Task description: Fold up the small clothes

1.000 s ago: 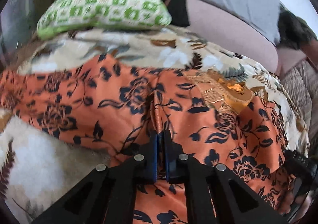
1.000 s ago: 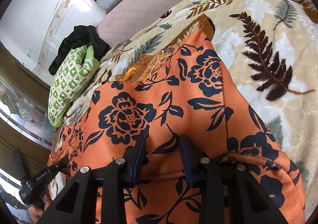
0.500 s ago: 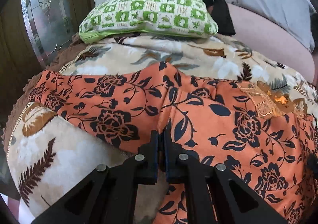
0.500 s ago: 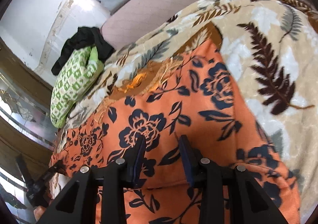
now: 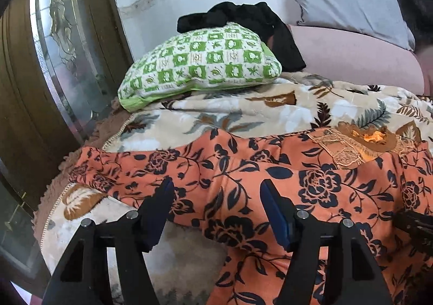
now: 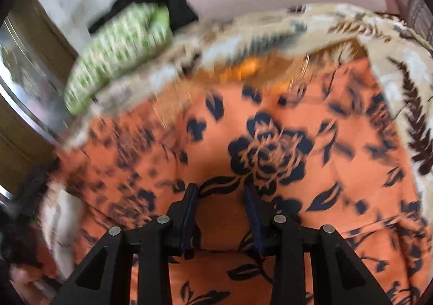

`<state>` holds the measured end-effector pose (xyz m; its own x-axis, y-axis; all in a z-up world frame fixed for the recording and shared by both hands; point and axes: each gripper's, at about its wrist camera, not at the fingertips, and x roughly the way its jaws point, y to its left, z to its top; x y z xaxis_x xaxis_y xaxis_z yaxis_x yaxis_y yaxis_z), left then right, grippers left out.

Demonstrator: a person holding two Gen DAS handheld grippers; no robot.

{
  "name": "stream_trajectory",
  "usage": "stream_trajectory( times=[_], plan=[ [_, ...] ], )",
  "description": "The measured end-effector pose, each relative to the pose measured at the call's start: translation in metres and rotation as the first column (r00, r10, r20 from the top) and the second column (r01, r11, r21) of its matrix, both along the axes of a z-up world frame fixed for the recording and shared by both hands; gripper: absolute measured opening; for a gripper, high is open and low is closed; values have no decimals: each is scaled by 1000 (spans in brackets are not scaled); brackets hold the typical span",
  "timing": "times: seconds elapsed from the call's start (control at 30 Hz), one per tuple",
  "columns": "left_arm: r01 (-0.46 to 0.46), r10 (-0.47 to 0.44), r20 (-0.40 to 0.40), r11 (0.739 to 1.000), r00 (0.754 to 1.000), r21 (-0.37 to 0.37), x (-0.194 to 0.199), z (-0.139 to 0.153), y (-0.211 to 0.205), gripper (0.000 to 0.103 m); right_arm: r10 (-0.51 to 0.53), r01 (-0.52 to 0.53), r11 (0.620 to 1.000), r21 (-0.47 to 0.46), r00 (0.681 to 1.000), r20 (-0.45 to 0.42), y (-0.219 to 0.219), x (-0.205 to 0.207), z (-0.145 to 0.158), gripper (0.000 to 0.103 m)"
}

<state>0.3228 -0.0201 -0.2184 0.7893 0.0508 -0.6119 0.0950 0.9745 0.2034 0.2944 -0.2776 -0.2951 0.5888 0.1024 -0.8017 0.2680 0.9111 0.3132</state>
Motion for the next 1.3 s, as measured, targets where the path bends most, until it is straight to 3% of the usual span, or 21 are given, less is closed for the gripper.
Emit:
stream_trajectory(
  times=[0.07,0.13,0.4,0.53,0.8,1.07,1.3],
  plan=[
    [-2,2,6,1000,1000,-8,-1,2,2,67,0,0,999,-49,1000,16,8,-1,3,44],
    [-1,1,4,1000,1000,-24,-2,3,3,67,4,-3,1000,-31,999,31,11,-3,10,51],
    [-16,11,-39,993,999,-114,-3,7,18,67,65,-64,998,-16,995,75,42,2,32,51],
    [-45,32,-78,984,996,-172,0,7,34,67,126,-122,991,-52,988,94,73,13,41,51],
    [-180,168,-76,965,983,-189,-4,11,83,67,218,-212,975,-70,971,97,117,24,45,51],
    [-384,378,-72,902,923,-197,-10,10,153,67,283,-278,959,-63,954,96,152,29,41,51],
    [-475,470,-79,848,879,-236,-14,11,193,67,313,-308,949,-64,945,94,170,31,41,51]
  ],
)
